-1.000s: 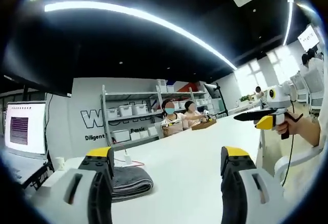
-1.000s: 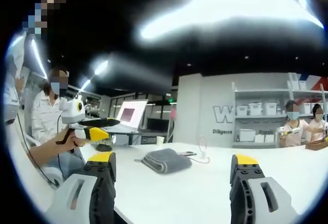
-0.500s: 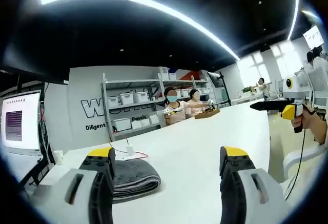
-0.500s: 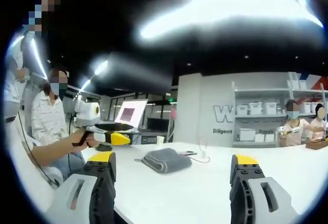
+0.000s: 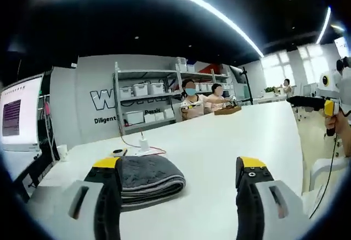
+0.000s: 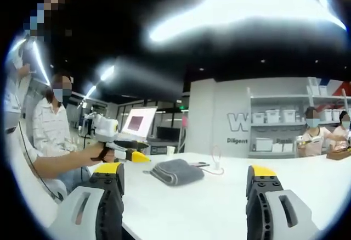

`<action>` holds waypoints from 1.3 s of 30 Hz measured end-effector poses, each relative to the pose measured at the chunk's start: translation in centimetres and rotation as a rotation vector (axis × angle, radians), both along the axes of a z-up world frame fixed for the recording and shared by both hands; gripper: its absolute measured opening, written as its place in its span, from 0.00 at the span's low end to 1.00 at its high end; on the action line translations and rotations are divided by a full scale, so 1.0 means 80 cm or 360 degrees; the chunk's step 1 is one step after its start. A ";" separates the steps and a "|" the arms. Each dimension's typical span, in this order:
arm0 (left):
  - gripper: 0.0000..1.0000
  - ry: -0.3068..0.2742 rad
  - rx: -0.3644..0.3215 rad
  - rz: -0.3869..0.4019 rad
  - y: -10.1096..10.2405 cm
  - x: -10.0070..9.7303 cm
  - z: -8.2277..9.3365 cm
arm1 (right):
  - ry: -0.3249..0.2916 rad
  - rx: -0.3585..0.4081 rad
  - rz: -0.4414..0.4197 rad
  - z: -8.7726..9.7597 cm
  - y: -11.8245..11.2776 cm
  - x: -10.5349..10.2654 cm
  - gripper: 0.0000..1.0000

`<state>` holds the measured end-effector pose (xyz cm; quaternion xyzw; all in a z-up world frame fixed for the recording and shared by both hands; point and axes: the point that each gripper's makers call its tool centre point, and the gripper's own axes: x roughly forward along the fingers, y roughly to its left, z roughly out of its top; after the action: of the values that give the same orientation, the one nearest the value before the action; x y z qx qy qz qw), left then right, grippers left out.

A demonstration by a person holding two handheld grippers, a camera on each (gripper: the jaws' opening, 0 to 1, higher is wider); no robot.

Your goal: Open the folded towel by lifting each exposed corner and separating the folded layers until the towel lies flat within the target outline without major curled edges

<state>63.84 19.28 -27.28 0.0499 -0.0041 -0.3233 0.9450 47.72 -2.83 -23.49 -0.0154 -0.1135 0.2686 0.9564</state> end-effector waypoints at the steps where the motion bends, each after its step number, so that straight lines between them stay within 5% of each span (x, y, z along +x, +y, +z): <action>1: 0.84 0.0014 -0.0008 0.0002 0.001 0.003 -0.003 | 0.0001 -0.0001 -0.0001 0.000 0.000 0.000 0.92; 15: 0.81 0.0171 -0.0020 0.0068 0.023 0.051 -0.041 | 0.0011 0.0007 0.0014 -0.002 0.003 0.002 0.91; 19: 0.79 0.0155 -0.0012 0.0123 0.037 0.072 -0.049 | 0.0009 0.0014 0.0020 0.001 0.001 0.008 0.91; 24: 0.80 0.0205 -0.0065 -0.0003 0.020 0.083 -0.059 | -0.0006 0.0029 0.0023 0.020 -0.004 0.018 0.91; 30: 0.79 0.0276 -0.0076 0.0114 0.035 0.117 -0.067 | -0.0110 0.0004 0.0055 0.054 0.013 0.030 0.90; 34: 0.76 0.0304 -0.0081 0.0160 0.049 0.145 -0.071 | -0.0115 0.0183 0.0188 0.070 0.031 0.038 0.82; 39: 0.75 0.0336 -0.0211 0.0138 0.058 0.159 -0.073 | -0.0211 0.0165 0.0182 0.087 0.045 0.057 0.81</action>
<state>76.57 23.92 -33.15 -0.0467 0.0762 -0.2847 0.9545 52.27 0.79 -16.55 0.0228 -0.1911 0.3149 0.9294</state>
